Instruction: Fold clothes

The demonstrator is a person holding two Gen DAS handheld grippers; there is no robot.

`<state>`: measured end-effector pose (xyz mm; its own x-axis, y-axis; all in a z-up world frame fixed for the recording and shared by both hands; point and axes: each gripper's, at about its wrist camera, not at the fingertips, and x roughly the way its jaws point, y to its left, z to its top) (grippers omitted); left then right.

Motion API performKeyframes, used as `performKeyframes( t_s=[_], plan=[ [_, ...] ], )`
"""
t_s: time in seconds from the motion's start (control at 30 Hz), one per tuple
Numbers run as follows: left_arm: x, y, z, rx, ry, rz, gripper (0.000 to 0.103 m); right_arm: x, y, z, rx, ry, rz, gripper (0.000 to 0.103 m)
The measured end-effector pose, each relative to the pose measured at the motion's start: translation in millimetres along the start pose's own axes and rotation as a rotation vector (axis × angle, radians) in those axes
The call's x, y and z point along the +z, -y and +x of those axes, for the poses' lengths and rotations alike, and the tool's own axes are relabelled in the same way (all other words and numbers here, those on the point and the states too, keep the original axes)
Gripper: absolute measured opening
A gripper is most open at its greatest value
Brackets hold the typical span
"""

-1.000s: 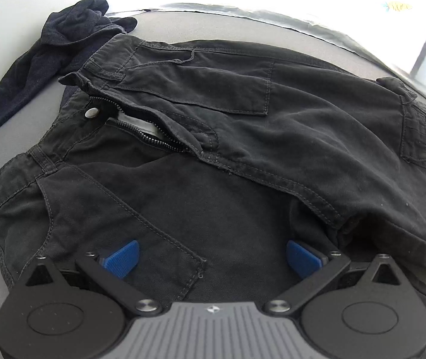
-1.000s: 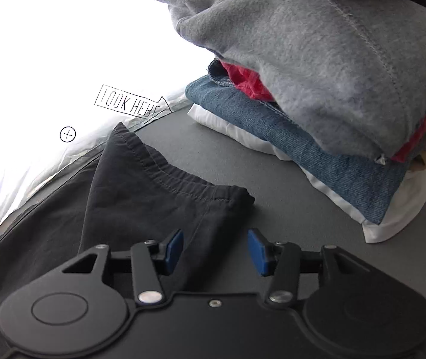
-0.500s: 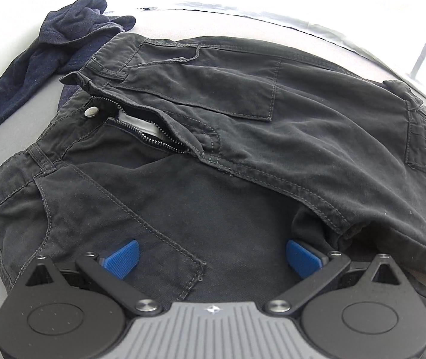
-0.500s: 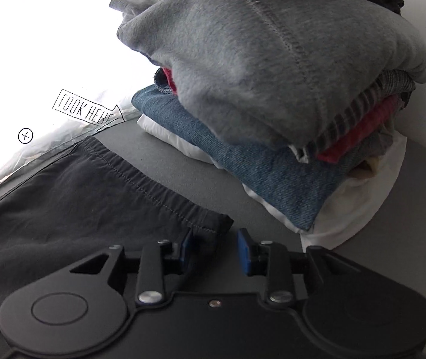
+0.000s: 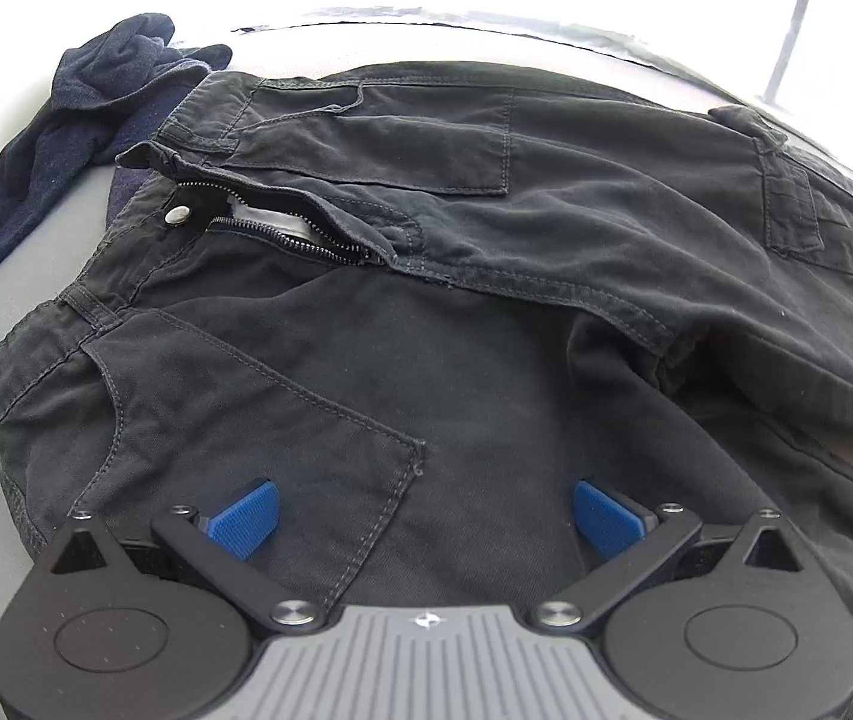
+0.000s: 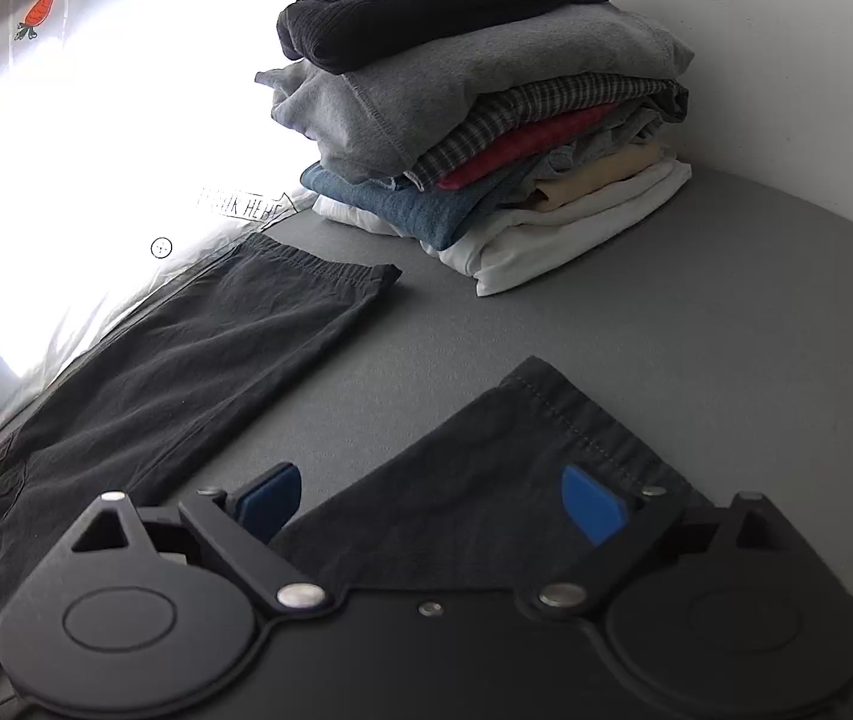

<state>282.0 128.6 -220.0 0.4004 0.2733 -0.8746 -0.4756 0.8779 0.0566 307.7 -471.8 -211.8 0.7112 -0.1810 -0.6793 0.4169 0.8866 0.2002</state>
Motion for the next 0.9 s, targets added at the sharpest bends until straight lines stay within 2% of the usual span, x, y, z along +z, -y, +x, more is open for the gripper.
performKeyframes(
  t_s=[0.17,0.3,0.37,0.9],
  plan=[
    [-21,-7,-13,-0.02,0.017,0.044,0.103,-38,14,-32,-0.058,-0.035,-0.018,0.097],
    [-33,-18,-18,-0.052,0.007,0.0,0.103,-58,35,-48,-0.042,-0.07,0.057,0.098],
    [-40,-18,-21,-0.054,0.016,0.026,0.103,-67,43,-57,-0.038,-0.076,0.07,0.098],
    [-80,-18,-40,-0.041,0.054,0.032,0.103,-87,109,-93,0.046,-0.103,0.307,0.098]
  ],
)
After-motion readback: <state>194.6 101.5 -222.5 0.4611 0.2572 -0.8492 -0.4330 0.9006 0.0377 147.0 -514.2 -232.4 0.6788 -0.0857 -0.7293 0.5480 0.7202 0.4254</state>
